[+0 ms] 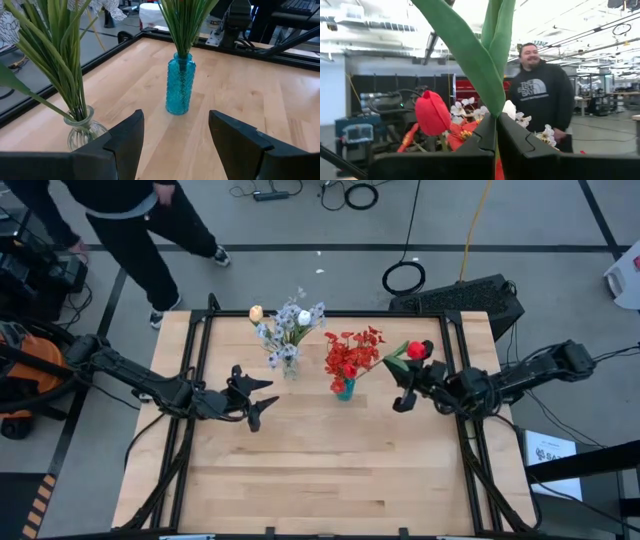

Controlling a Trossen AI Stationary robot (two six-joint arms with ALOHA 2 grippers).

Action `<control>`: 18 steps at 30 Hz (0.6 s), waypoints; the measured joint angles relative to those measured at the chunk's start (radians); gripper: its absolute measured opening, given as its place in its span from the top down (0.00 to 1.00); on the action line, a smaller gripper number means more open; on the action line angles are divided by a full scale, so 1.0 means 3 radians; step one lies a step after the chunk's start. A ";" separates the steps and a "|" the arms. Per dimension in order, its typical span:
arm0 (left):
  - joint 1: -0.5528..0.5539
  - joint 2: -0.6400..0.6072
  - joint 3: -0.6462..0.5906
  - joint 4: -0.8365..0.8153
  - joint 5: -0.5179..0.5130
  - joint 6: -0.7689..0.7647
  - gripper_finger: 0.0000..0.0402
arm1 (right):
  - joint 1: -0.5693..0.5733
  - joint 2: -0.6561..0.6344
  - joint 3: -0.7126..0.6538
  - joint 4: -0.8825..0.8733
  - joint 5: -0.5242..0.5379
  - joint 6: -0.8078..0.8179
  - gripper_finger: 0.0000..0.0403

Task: Sort flowers into vase by color
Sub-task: Put the red tulip into the transparent vase

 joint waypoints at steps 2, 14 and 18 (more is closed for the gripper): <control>0.0000 0.0000 0.0000 0.0001 0.0005 0.0000 0.43 | -0.0037 0.0073 0.0035 -0.0002 -0.0001 -0.0033 1.00; 0.0000 0.0000 0.0000 0.0001 0.0006 0.0000 0.43 | -0.0198 0.0327 0.0077 0.0004 -0.0014 0.0105 1.00; 0.0000 0.0000 0.0000 0.0001 0.0006 0.0000 0.43 | -0.0206 0.0369 0.0078 0.0001 -0.0046 0.0110 1.00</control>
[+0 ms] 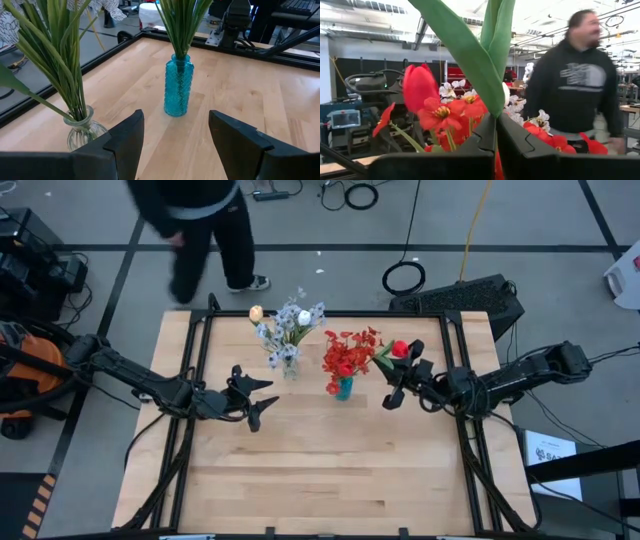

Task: Sort flowers into vase by color
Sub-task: Put the red tulip into the transparent vase

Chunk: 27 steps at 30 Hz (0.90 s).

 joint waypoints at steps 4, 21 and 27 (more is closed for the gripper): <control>0.0000 0.0000 0.0000 0.0000 -0.0001 0.0000 0.43 | -0.0005 0.0001 0.0000 -0.0002 -0.0053 0.0027 1.00; 0.0000 0.0000 0.0000 -0.0006 -0.0001 0.0002 0.43 | -0.0097 0.0019 0.0877 -0.1811 -0.0055 0.0209 1.00; 0.0000 0.0000 0.0000 -0.0005 -0.0001 0.0001 0.43 | -0.0156 0.0124 0.0919 -0.1919 -0.0148 0.0433 1.00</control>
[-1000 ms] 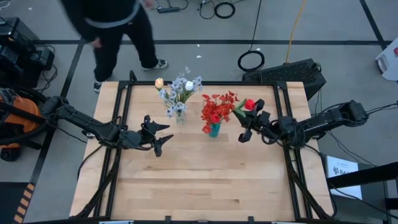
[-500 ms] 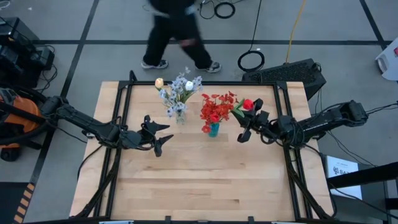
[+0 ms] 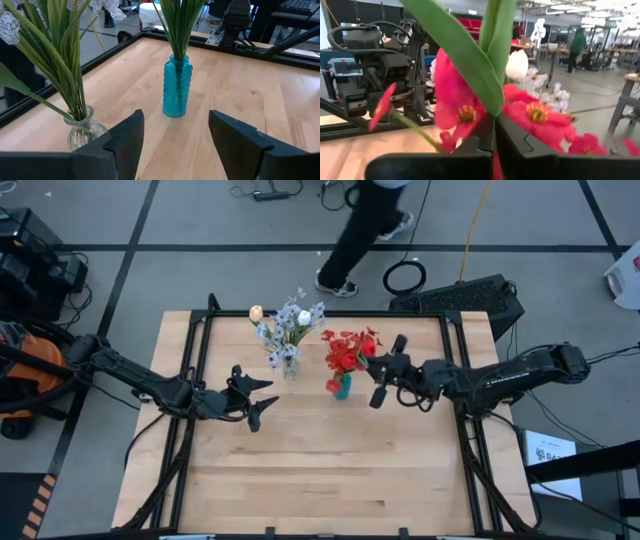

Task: Sort flowers into vase by color
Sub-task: Put the red tulip into the transparent vase

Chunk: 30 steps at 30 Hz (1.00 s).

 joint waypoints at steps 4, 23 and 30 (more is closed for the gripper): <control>0.0000 0.0001 0.0000 0.0000 0.0000 0.0000 0.43 | 0.0000 0.0136 0.0000 0.0000 0.0001 0.0103 1.00; 0.0000 0.0001 0.0000 0.0002 0.0000 -0.0003 0.43 | -0.0004 0.0688 -0.0003 -0.0012 0.0014 0.0323 1.00; 0.0000 0.0000 0.0000 0.0004 0.0000 -0.0004 0.43 | -0.0002 0.0843 -0.0003 -0.0015 0.0014 0.0430 1.00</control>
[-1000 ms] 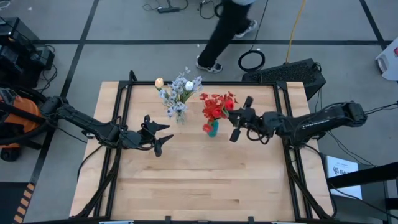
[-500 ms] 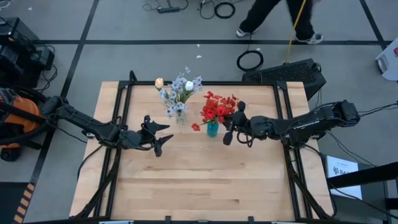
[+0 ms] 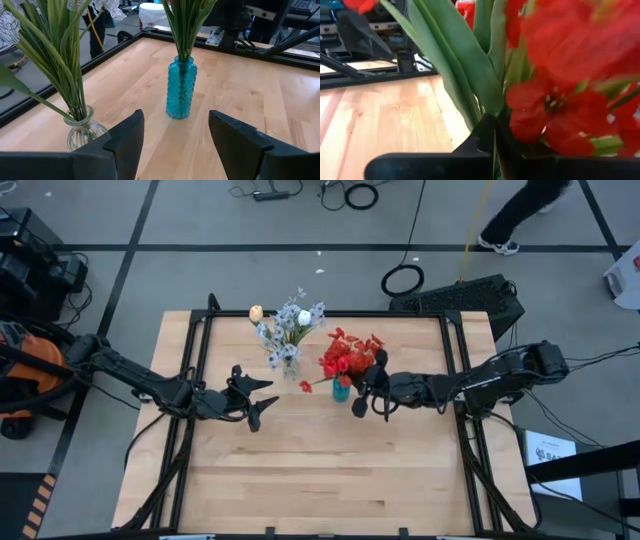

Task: Sort flowers into vase by color
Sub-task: Put the red tulip into the transparent vase

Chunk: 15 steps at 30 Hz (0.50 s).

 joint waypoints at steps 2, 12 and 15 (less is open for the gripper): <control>0.0000 0.0001 0.0000 0.0000 0.0000 0.0000 0.43 | 0.0006 0.0013 -0.0001 0.0004 0.0001 -0.0001 1.00; 0.0000 0.0001 0.0000 0.0000 0.0000 0.0000 0.43 | 0.0009 -0.0183 -0.0011 -0.0031 -0.0013 0.0054 0.94; -0.0001 0.0001 -0.0001 0.0000 0.0000 0.0001 0.43 | 0.0015 -0.0327 -0.0011 -0.0012 -0.0025 0.0099 0.87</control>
